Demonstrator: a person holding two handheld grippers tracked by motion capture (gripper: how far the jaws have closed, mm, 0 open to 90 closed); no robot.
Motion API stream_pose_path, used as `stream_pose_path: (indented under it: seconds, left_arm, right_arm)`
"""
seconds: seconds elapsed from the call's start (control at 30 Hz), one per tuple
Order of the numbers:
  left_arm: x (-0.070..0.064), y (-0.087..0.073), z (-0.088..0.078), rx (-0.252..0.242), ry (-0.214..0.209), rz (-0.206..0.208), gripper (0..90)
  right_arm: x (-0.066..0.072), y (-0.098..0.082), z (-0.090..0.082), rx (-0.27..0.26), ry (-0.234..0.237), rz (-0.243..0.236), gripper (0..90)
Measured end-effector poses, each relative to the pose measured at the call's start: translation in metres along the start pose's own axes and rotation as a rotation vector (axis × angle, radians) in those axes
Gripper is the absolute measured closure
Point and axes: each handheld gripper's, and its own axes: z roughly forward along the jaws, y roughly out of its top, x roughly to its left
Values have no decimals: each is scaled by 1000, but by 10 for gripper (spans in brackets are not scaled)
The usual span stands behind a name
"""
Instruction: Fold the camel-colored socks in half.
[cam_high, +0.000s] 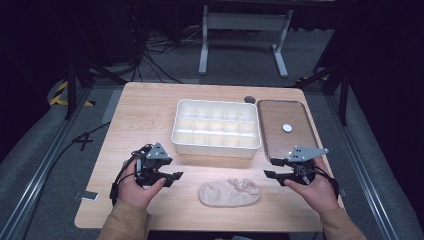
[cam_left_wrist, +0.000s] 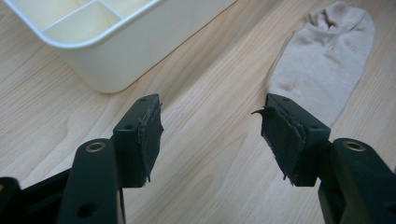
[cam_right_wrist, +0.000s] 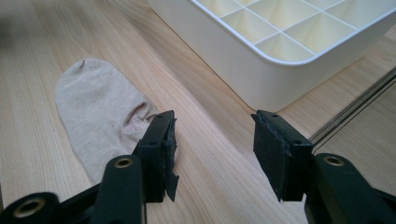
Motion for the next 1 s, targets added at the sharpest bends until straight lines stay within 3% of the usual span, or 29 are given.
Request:
stream_pose_path:
  seconds: [0.13,0.2,0.3,0.4,0.5,0.67,0.73,0.83,0.87,0.9,1.0]
  left_arm:
    - [-3,1,1,-1,3,13,380]
    - [-5,0,2,-9,0,-17,380]
    - [-5,1,4,-25,-26,-23,403]
    - [-6,2,6,-25,-31,-6,405]
    - [-10,6,7,-37,-87,20,437]
    - [-14,10,11,-8,-90,46,438]
    - [-17,11,12,7,-83,64,446]
    - [-19,11,12,-28,-128,82,445]
    - [-19,12,13,-37,-139,64,446]
    - [-21,13,16,-30,-114,44,455]
    - [-23,13,19,-10,-92,44,474]
  right_arm:
    - [1,0,2,-3,6,-1,496]
    - [3,0,2,-2,10,-9,496]
    - [6,0,2,-2,14,-12,496]
    - [9,-1,1,3,16,-16,505]
    - [12,-1,1,5,27,-24,513]
    - [21,-1,3,16,60,-33,530]
    - [25,2,4,21,68,-45,563]
    - [28,5,4,30,85,-57,640]
    - [29,6,4,32,87,-68,674]
    - [29,7,4,41,89,-75,716]
    - [30,7,5,43,106,-69,748]
